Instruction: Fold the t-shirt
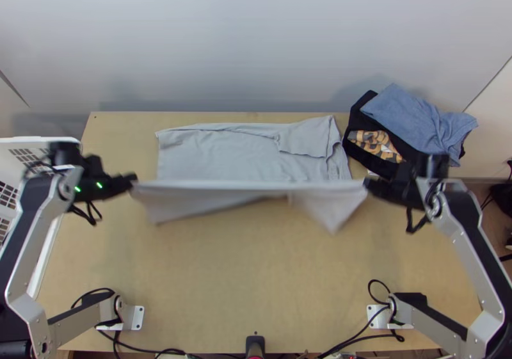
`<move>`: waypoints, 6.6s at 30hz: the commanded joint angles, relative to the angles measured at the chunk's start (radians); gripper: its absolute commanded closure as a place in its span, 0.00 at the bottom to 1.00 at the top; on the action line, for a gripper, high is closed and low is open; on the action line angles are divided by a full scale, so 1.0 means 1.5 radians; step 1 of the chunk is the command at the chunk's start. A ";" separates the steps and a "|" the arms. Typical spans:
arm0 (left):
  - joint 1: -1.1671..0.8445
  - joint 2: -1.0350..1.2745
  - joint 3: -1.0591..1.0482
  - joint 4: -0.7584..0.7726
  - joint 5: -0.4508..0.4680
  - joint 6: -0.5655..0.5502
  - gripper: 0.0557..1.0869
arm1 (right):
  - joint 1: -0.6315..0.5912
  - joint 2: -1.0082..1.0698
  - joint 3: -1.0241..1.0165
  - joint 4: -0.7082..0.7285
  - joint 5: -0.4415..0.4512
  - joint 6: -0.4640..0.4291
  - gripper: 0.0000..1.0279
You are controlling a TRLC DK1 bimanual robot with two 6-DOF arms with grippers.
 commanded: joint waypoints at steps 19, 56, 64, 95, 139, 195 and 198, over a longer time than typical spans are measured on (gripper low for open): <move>0.089 -0.031 0.540 0.247 -0.097 -0.140 0.97 | 0.006 0.186 0.924 -0.069 0.084 0.017 0.97; 0.113 -0.519 -0.246 0.208 -0.026 0.022 0.97 | 0.230 -0.305 -0.017 -0.119 0.071 0.105 0.97; 0.073 -0.332 -0.328 0.426 -0.015 -0.001 0.97 | 0.202 -0.134 -0.081 0.065 0.053 0.102 0.97; 0.055 0.451 0.151 0.521 -0.031 -0.006 0.97 | 0.083 0.500 0.365 0.155 0.038 0.088 0.97; 0.053 0.249 0.091 0.000 0.018 0.069 0.97 | 0.152 0.378 0.303 -0.184 0.113 0.117 0.97; -0.033 -0.111 -0.073 -0.247 -0.128 0.285 0.05 | 0.496 0.008 -0.176 -0.403 -0.031 0.266 0.53; -0.033 -0.112 -0.072 -0.248 -0.131 0.286 0.05 | 0.504 0.035 -0.161 -0.376 -0.029 0.262 0.53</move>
